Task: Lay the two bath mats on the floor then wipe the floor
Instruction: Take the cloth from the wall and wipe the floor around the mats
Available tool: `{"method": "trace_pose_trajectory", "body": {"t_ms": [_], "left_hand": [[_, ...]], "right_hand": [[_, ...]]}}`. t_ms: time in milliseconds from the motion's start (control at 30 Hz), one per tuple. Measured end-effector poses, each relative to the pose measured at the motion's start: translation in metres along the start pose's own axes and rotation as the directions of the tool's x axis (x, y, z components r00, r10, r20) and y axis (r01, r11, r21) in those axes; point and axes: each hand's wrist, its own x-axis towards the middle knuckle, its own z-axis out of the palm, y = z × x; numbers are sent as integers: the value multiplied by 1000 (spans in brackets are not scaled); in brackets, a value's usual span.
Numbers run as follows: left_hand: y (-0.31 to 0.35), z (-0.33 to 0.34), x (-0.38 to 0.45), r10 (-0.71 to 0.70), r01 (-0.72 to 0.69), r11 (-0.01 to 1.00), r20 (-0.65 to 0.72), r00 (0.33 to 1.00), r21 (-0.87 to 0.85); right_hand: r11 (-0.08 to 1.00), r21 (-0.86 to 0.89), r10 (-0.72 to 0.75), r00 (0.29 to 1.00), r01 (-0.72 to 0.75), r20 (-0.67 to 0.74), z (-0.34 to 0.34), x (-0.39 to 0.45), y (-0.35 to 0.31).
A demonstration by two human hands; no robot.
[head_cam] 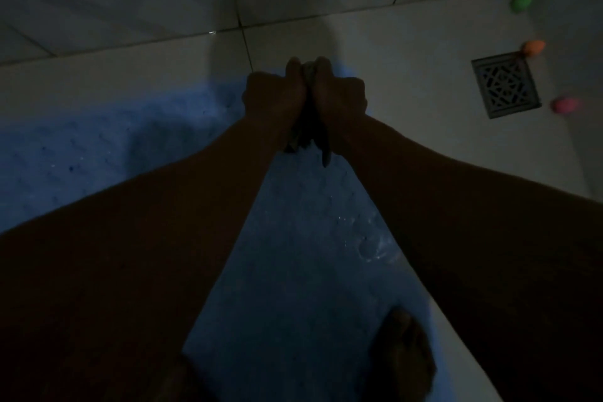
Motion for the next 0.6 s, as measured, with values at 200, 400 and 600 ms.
{"method": "trace_pose_trajectory", "body": {"t_ms": [200, 400, 600], "left_hand": [[32, -42, -59, -67, 69, 995, -23, 997, 71], [105, -86, -127, -109, 111, 992, -34, 993, 68], [219, -135, -206, -77, 77, 994, -9, 997, 82]], "right_hand": [[993, -112, -33, 998, 39, 53, -23, -60, -37], [993, -52, 112, 990, -108, 90, -68, -130, -107], [998, -22, 62, 981, -59, 182, -139, -199, -212]]}}
